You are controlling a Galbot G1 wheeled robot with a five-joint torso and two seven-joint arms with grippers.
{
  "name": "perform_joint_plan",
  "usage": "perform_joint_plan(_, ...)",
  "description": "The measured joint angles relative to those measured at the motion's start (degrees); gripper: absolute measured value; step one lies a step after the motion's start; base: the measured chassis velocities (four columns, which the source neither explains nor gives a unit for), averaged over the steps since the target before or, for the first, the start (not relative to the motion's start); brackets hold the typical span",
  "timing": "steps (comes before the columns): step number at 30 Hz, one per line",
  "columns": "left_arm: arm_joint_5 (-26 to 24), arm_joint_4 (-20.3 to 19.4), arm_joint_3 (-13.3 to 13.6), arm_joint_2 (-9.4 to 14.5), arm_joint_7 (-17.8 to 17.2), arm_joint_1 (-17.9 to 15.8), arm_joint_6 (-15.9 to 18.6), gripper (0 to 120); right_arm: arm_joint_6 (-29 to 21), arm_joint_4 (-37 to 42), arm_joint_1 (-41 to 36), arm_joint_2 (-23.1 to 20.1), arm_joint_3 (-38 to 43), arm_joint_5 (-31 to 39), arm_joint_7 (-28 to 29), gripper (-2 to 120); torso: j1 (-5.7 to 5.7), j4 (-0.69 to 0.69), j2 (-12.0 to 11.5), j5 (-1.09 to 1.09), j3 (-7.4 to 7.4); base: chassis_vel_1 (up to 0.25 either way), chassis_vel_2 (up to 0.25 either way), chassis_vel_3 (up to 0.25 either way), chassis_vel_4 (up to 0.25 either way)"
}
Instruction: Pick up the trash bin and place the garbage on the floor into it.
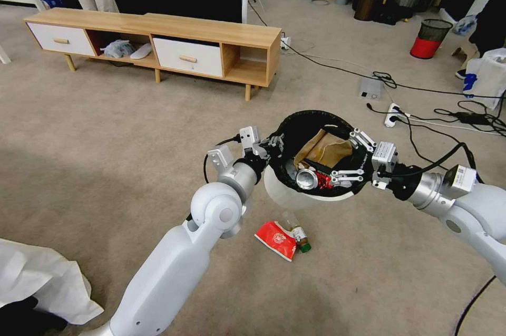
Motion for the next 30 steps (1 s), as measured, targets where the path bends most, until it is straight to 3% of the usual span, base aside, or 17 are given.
perform_joint_plan(17, 0.13, -0.86, -1.19, 0.22, -0.80, 1.03, -0.03, 7, 0.14, 0.38, 0.06, 0.56, 2.03, 0.82, 0.92, 100, 0.00, 0.00, 0.00, 0.00, 0.00, 0.000, 0.000, 0.000, 0.000)
perform_joint_plan(23, -0.14, -2.31, -4.13, 1.39, -1.57, 2.48, 0.67, 7, -0.09, 0.99, 0.42, 1.19, 5.51, 2.67, 2.05, 100, 0.00, 0.00, 0.00, 0.00, 0.00, 0.000, 0.000, 0.000, 0.000)
perform_joint_plan(26, -0.18, -3.74, -7.49, 2.93, -2.16, 4.13, 1.42, 7, -1.02, 1.08, 0.65, 2.29, 8.79, 4.10, 3.87, 100, 0.00, 0.00, 0.00, -0.01, 0.00, 0.000, 0.000, 0.000, 0.000)
perform_joint_plan(30, 0.26, -4.59, -9.56, 3.69, -2.26, 5.00, 1.60, 7, -1.88, 0.98, 0.95, 3.53, 10.12, 4.51, 6.62, 100, 0.00, 0.01, 0.00, -0.01, 0.00, 0.000, 0.000, 0.000, 0.000)
